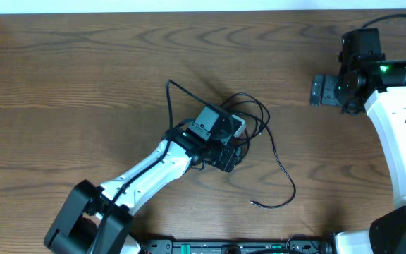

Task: Untangle cables
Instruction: 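Lower the left gripper onto the black cable and grasp it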

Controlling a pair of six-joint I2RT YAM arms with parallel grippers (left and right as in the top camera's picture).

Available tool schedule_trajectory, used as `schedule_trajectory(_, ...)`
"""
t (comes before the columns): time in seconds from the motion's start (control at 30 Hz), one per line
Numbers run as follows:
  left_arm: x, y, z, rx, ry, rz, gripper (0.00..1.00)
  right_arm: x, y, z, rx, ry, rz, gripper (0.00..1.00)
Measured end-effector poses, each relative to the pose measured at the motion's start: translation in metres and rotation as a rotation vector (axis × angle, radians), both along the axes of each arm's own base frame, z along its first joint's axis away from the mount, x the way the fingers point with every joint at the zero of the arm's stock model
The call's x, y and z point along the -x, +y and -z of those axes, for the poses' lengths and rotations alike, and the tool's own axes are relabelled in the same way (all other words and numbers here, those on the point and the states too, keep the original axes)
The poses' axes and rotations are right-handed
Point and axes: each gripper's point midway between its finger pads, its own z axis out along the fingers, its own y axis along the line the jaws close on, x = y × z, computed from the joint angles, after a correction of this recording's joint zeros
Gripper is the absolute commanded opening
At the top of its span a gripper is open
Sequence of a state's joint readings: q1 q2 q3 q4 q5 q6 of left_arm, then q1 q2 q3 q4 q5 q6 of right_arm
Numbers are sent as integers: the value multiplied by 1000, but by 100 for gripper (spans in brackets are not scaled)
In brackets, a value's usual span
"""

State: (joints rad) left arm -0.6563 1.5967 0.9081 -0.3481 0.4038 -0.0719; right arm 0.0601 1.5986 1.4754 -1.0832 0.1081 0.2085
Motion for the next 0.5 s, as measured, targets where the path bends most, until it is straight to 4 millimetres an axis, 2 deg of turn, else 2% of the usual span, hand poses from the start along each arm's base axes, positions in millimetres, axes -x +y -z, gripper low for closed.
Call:
schedule_trajectory(0.23, 4, -5, 16, -41, 9, 9, 60, -22, 25, -10, -64, -94, -209, 99)
schedule_trajectory(0.4, 8, -17, 16, -29, -12, 41, 64, -22, 28, -10, -79, -95, -233, 99)
schedule_trajectory(0.5, 7, -27, 12, -3, -44, 58, 64, -22, 18, -9, -84, -92, -207, 99)
